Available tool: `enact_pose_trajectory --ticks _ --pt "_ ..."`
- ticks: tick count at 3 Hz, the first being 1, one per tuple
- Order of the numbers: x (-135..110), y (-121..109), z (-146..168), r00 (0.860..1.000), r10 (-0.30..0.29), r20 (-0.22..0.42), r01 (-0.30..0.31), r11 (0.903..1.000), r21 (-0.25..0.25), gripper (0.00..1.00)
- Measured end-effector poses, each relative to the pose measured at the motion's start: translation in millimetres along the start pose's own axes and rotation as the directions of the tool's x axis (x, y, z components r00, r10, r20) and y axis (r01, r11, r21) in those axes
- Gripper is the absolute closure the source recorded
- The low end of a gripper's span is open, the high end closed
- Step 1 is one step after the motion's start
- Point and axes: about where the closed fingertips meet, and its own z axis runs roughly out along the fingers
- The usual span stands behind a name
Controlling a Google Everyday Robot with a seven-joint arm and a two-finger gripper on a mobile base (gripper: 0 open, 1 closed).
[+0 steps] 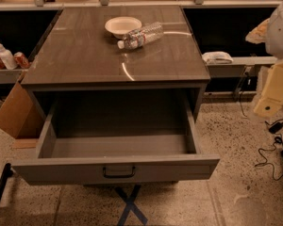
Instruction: Close top drawer
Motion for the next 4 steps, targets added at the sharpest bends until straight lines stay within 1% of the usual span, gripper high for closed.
enact_pose_trajectory --ticks 1,2,3,4 --pt "0.0 0.0 0.0 1.000 0.000 0.000 0.000 1.0000 0.000 0.00" --pt "-8.9 8.4 8.9 0.998 -0.034 0.061 0.037 0.9983 -0.045 0.00" --pt "-18.8 31.5 35.5 0.983 -0.075 0.165 0.094 0.9895 -0.110 0.00" --pt "-20.9 64.6 78.1 0.964 -0.106 0.245 0.151 0.9731 -0.174 0.18"
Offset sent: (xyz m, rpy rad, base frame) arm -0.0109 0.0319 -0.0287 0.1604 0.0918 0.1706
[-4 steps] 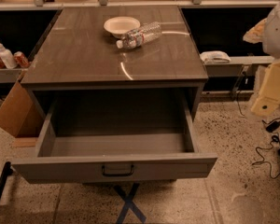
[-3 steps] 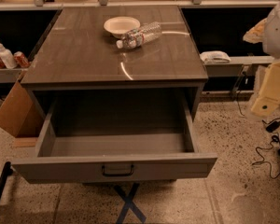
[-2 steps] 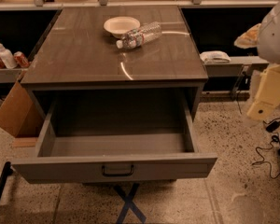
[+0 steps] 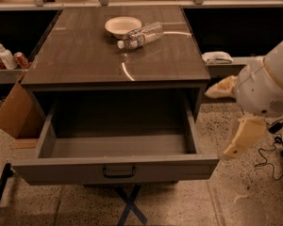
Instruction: Close top drawer
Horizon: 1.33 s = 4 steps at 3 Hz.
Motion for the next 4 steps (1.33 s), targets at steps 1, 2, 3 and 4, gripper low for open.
enact_pose_trajectory --ticks 1,2,3,4 --pt "11.6 29.6 66.3 0.999 -0.029 0.017 0.031 0.9958 -0.086 0.49" --pt "11.7 31.0 65.1 1.000 -0.027 0.014 0.029 0.9957 -0.088 0.72" --pt "11.0 31.8 65.0 0.999 -0.029 0.012 0.030 0.9957 -0.087 0.96" --pt "15.7 32.8 71.2 1.000 -0.024 0.006 0.024 0.9956 -0.091 1.00"
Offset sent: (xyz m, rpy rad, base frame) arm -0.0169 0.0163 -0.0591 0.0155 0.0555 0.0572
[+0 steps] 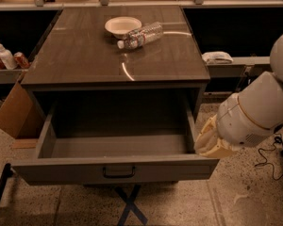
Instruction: Close top drawer
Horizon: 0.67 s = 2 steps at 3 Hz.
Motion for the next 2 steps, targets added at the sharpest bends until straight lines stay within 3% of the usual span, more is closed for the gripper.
enact_pose_trajectory --ticks 2 --pt "26.5 14.7 62.1 1.000 0.010 -0.005 -0.011 0.9980 -0.063 1.00"
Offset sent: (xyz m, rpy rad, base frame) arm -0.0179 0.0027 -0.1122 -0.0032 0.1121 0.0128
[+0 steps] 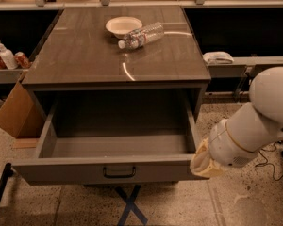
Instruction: Close top drawer
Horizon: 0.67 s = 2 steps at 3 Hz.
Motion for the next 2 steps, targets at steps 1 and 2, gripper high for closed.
enact_pose_trajectory --ticks 1,2 --pt "7.5 0.2 25.6 1.000 0.011 -0.007 -0.011 0.9999 -0.012 1.00" --pt "15.6 -4.8 49.9 1.000 0.031 -0.003 -0.031 0.9994 -0.018 1.00"
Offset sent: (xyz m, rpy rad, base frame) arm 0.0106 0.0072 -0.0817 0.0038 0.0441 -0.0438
